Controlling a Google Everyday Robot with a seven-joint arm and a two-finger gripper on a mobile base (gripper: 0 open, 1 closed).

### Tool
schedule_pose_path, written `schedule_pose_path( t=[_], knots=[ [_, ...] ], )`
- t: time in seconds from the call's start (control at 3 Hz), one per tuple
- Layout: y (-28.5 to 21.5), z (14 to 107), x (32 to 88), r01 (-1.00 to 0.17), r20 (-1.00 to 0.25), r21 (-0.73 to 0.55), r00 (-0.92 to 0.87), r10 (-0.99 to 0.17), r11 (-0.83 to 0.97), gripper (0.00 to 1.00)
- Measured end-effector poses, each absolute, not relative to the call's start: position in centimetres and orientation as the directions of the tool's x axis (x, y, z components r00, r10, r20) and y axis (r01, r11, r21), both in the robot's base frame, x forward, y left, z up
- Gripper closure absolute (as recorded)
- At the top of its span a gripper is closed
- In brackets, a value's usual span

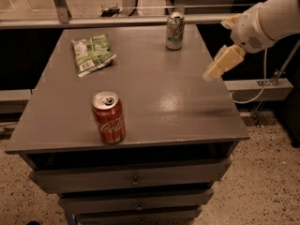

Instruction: Move 7up can near coke can

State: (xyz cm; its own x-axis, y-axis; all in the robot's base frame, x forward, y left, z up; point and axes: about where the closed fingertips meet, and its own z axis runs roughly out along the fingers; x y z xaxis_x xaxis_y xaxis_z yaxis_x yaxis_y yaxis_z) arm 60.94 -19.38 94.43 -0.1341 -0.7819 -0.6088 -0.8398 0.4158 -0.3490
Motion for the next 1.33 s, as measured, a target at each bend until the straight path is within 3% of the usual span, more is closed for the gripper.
schedule_pose_path(
  t=[0.33,1.33],
  knots=[
    [-17.6,94.5,66.8,-0.813,-0.729,-0.338,-0.093,-0.678,0.475,0.00],
    [-15.2,92.9,72.8,-0.777,-0.830,-0.295,-0.080,-0.552,0.556,0.00]
  ],
)
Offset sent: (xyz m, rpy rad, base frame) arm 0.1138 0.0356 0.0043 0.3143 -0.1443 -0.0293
